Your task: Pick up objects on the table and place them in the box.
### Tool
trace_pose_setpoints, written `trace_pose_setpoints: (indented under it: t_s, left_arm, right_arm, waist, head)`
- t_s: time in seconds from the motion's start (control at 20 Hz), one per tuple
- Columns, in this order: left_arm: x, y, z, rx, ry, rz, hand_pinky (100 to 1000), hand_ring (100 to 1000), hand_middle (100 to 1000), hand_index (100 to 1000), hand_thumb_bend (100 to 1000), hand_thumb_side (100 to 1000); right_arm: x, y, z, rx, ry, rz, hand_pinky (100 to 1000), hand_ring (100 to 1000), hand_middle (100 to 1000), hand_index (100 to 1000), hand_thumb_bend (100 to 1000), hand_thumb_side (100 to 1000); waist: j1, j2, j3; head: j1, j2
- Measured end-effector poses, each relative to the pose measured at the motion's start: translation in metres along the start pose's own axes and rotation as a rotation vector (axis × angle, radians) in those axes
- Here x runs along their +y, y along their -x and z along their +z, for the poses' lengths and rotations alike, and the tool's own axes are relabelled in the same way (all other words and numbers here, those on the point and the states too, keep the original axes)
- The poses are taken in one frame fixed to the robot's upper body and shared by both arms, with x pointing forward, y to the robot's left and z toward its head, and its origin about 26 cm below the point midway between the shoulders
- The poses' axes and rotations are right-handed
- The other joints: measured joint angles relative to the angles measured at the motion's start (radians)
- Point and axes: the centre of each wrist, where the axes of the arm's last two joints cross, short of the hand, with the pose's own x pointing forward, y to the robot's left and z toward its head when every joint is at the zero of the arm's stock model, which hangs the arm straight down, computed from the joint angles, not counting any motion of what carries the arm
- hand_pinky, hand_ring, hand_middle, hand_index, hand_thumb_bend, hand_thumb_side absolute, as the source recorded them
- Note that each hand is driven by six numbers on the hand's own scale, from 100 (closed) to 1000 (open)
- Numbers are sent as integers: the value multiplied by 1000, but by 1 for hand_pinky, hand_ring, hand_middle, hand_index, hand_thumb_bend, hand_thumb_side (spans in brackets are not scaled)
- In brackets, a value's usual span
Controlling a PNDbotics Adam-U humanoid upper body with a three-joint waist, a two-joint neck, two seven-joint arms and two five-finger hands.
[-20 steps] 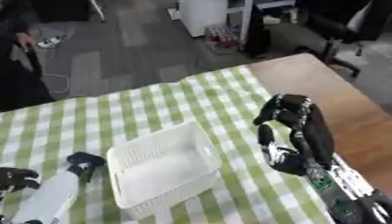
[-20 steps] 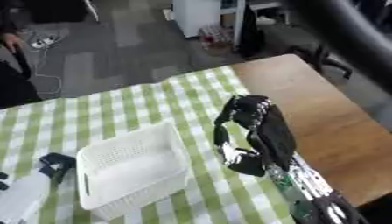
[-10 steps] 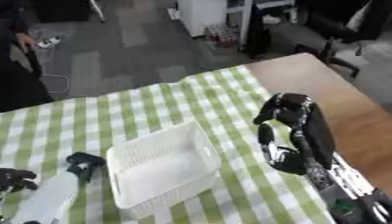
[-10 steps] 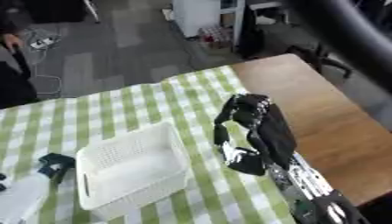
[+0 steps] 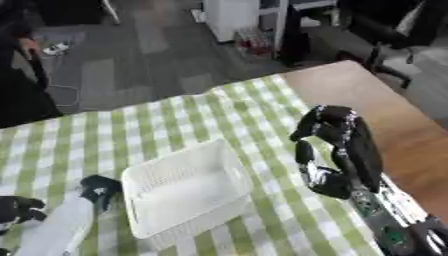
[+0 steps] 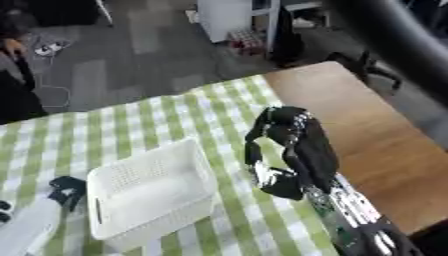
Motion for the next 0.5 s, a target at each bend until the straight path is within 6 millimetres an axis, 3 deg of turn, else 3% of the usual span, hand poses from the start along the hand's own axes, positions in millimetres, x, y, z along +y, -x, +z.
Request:
trace_pose_setpoints:
  t_s: [0.25,0.5]
  left_arm:
    - [8,-3,-6,-7,-13,-23,890,998,993,967,314,1000]
    - [7,-7,-13,-17,-7,-34,892,999,994,968,349,1000]
  right_arm:
    - [-1,2,-3,-10,-2,2,285,409,443,495,100,961]
    - [-2,4,-7,-18,0,-2,288,411,445,496,100,964]
  waist:
    - [6,1,-11]
    - [7,3,-21]
  head:
    - [19,0]
    - [35,7]
